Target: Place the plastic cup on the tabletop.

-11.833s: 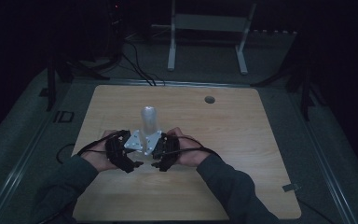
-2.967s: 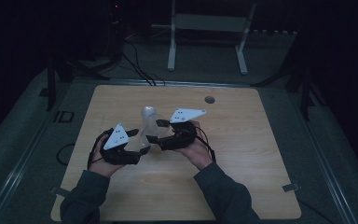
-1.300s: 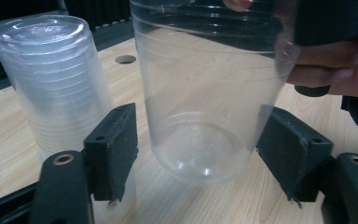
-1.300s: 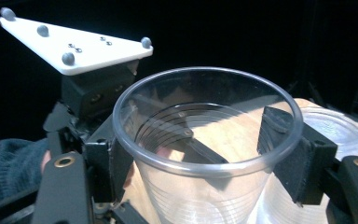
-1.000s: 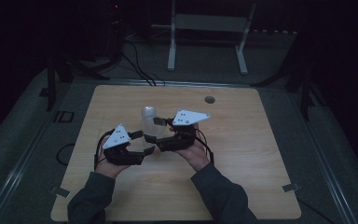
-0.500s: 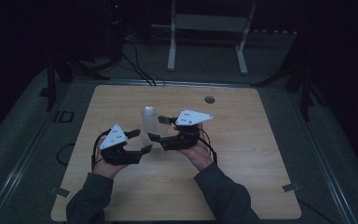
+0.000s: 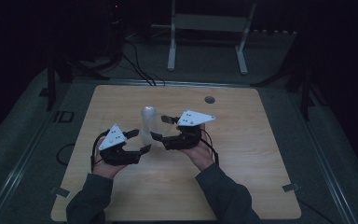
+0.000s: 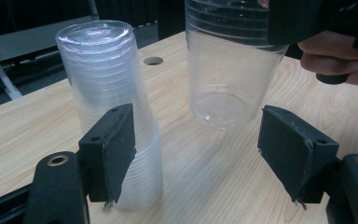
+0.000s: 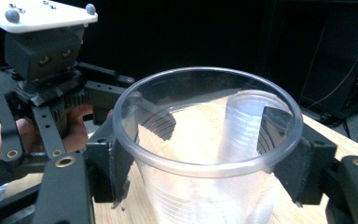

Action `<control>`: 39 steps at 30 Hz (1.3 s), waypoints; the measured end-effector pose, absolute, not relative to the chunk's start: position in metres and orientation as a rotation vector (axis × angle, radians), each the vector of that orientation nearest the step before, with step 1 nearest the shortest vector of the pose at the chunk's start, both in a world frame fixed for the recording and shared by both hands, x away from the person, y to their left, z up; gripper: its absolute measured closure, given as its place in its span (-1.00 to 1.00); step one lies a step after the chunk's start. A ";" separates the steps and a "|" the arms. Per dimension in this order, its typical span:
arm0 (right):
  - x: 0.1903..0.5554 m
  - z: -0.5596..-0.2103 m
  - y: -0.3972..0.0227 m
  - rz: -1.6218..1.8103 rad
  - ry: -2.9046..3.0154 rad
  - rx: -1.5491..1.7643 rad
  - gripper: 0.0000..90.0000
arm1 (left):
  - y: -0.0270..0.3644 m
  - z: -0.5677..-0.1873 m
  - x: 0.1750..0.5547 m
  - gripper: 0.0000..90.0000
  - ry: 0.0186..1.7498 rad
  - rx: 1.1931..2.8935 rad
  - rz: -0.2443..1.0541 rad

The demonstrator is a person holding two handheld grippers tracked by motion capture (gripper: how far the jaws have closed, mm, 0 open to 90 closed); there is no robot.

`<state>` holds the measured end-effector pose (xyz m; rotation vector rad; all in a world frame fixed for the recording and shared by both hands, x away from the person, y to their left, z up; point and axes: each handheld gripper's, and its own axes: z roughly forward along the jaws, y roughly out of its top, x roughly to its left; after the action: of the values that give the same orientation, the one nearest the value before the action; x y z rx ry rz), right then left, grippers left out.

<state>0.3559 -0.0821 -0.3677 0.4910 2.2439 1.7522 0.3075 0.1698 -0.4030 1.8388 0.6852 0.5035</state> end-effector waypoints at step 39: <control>0.361 -0.388 -0.094 1.739 2.218 0.556 -0.35 | 0.173 -0.405 0.305 -0.36 0.680 1.816 0.510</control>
<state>0.3605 -0.0944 -0.3877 0.5560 2.2182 1.7394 0.3049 0.1734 -0.4052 1.8158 0.6801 0.5102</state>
